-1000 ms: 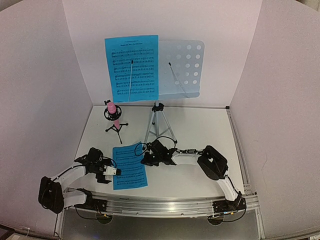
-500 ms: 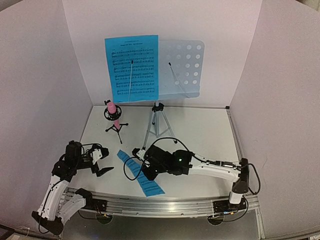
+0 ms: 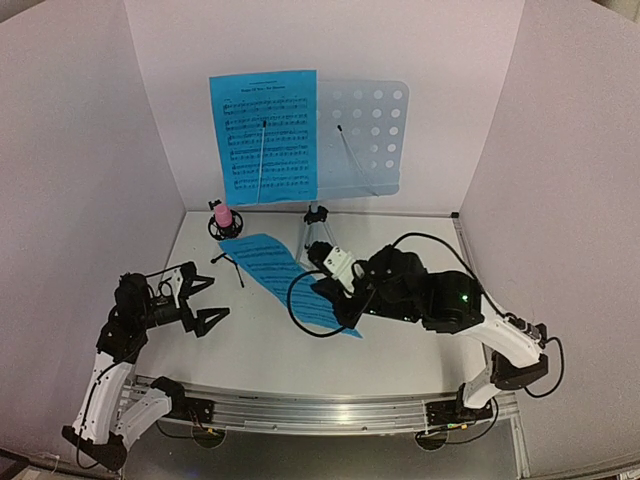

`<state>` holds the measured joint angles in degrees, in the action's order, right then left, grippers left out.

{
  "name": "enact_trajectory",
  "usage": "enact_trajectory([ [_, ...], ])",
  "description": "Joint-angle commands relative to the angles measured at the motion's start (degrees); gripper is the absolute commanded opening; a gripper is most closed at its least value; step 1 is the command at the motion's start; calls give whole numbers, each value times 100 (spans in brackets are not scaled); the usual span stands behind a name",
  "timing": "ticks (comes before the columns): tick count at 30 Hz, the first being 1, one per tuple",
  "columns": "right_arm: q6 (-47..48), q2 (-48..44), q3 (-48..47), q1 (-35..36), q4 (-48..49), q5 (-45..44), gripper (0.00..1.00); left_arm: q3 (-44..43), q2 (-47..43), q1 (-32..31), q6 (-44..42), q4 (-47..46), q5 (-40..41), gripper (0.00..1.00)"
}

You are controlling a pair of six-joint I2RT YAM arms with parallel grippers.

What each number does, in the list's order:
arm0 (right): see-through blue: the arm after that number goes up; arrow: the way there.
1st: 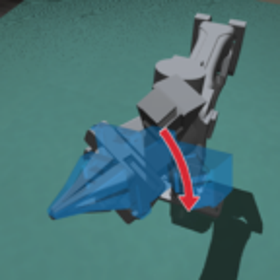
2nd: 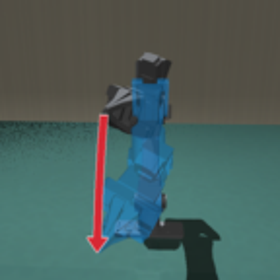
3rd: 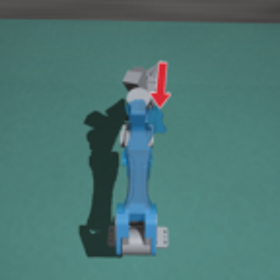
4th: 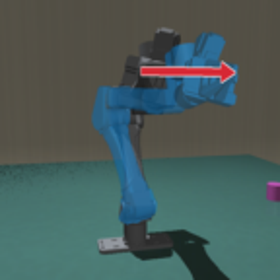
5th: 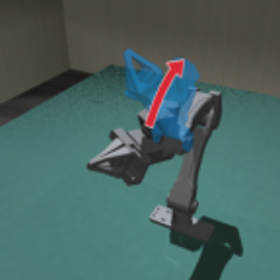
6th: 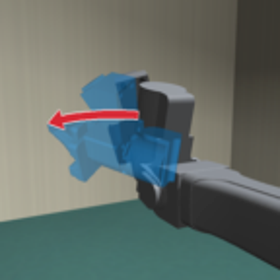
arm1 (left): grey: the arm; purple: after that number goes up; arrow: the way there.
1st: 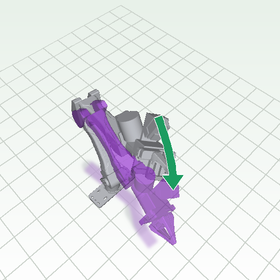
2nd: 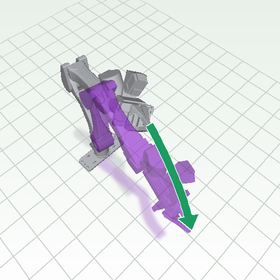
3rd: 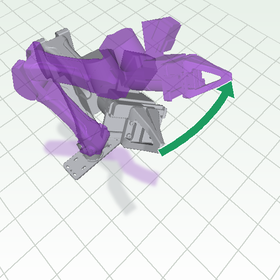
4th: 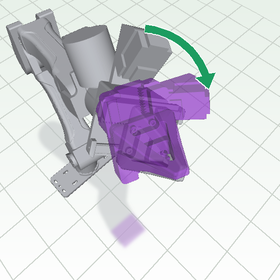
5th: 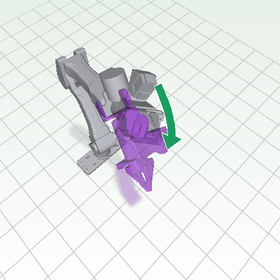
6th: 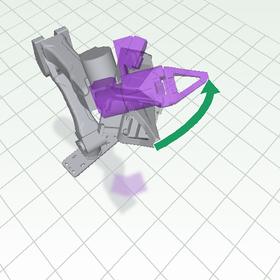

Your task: Set up the instrument practice props

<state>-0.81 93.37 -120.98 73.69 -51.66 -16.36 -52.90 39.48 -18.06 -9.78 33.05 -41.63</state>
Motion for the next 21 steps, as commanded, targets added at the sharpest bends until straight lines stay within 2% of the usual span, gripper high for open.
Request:
enact_trajectory([
  [1, 555, -309, -486, -3, 122, 35, 0, -190, 336, -13, 1332, -1549, -658, 100],
  [3, 697, -307, -644, -3, 186, 56, 0, -319, 632, -34, 1834, -2196, -872, 99],
  [6, 924, -253, -861, -5, 261, 113, 0, -768, 1199, -103, 2262, -2590, -1069, 99],
  [14, 1321, -204, -1214, -153, 547, 398, 0, -1529, 2271, -895, 2502, -3555, -1322, 100],
  [18, 1238, -142, -1339, -487, 671, 854, 0, -1830, 2631, -1198, 2509, -3955, -1279, 99],
  [20, 1028, -84, -1422, -839, 683, 1170, 0, -1981, 2749, -1241, 2577, -4186, -1256, 97],
  [21, 940, -64, -1441, -973, 690, 1316, 0, -2039, 2789, -1243, 2632, -4300, -1249, 92],
])
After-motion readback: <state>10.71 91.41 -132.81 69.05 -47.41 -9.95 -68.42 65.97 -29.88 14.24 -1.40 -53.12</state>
